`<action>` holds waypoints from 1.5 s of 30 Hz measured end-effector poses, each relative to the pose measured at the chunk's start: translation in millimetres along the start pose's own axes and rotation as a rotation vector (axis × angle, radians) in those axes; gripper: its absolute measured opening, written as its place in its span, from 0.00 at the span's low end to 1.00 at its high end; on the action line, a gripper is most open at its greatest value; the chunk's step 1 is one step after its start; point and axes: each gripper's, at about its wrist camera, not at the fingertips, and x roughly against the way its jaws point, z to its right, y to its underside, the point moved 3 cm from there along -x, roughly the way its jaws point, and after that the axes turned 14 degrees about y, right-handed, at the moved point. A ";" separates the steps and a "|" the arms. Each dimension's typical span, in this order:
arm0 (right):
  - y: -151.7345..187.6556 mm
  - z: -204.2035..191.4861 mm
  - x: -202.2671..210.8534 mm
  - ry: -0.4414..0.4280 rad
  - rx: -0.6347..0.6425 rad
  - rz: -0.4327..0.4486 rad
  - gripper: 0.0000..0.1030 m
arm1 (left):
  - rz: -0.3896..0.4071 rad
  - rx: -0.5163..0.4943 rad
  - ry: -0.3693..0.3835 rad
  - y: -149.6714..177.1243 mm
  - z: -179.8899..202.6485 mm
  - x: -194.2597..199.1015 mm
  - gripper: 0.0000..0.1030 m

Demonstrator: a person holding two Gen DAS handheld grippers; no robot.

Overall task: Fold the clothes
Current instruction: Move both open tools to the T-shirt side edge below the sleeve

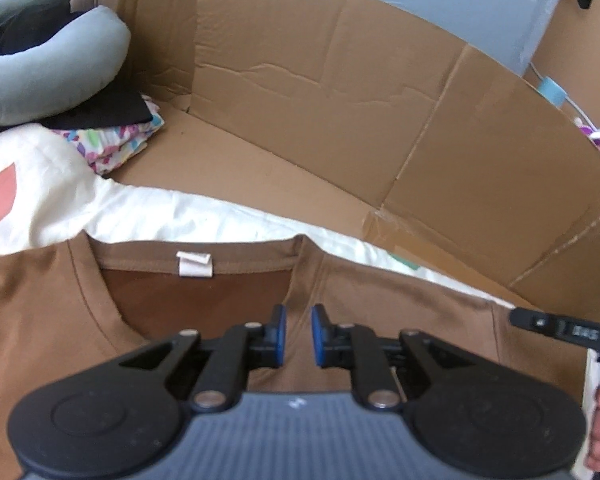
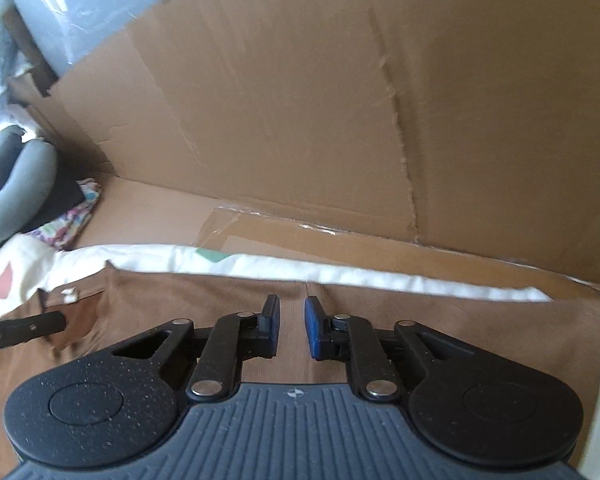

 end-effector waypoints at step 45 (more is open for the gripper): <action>156.5 124.5 145.4 -0.073 -0.273 0.043 0.50 | -0.090 -0.139 0.199 100.9 161.4 74.2 0.53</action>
